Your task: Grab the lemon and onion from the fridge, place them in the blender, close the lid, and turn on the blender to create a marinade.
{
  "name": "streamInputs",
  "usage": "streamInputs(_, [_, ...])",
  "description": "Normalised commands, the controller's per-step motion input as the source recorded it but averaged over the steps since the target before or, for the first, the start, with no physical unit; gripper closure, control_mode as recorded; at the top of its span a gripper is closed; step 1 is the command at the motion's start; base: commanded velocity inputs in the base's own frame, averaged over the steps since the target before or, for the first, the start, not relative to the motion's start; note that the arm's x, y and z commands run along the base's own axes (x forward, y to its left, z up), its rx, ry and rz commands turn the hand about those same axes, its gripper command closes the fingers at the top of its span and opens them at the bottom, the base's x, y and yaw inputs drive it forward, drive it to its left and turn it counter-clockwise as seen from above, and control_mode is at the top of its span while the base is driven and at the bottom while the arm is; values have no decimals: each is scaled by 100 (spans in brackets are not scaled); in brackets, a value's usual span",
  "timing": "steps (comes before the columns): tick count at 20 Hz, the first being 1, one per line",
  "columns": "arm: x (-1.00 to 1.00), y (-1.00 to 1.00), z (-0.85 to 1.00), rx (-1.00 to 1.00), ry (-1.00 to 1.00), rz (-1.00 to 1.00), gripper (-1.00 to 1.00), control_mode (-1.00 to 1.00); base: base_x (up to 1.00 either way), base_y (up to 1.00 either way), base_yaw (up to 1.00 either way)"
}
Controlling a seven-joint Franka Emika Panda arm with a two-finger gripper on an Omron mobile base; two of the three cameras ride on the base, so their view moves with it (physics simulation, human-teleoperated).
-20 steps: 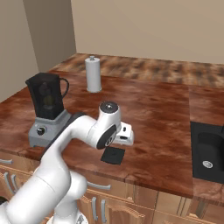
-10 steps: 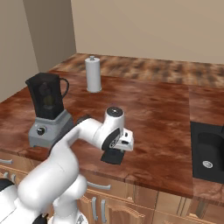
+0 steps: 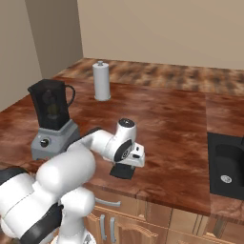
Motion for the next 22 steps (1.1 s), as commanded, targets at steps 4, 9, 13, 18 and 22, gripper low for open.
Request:
streamInputs(4, [20,0,-27,0,6,0,-100,-100,0,0,0])
streamInputs(9, [19,0,-26,0,4,0,-100,-100,0,0,0])
streamInputs(13, [16,0,-23,0,1,0,-100,-100,0,0,0])
streamInputs(18, [15,0,-22,0,0,0,-100,-100,0,0,0])
streamInputs(22, [11,4,-28,0,0,0,-100,-100,0,0,0])
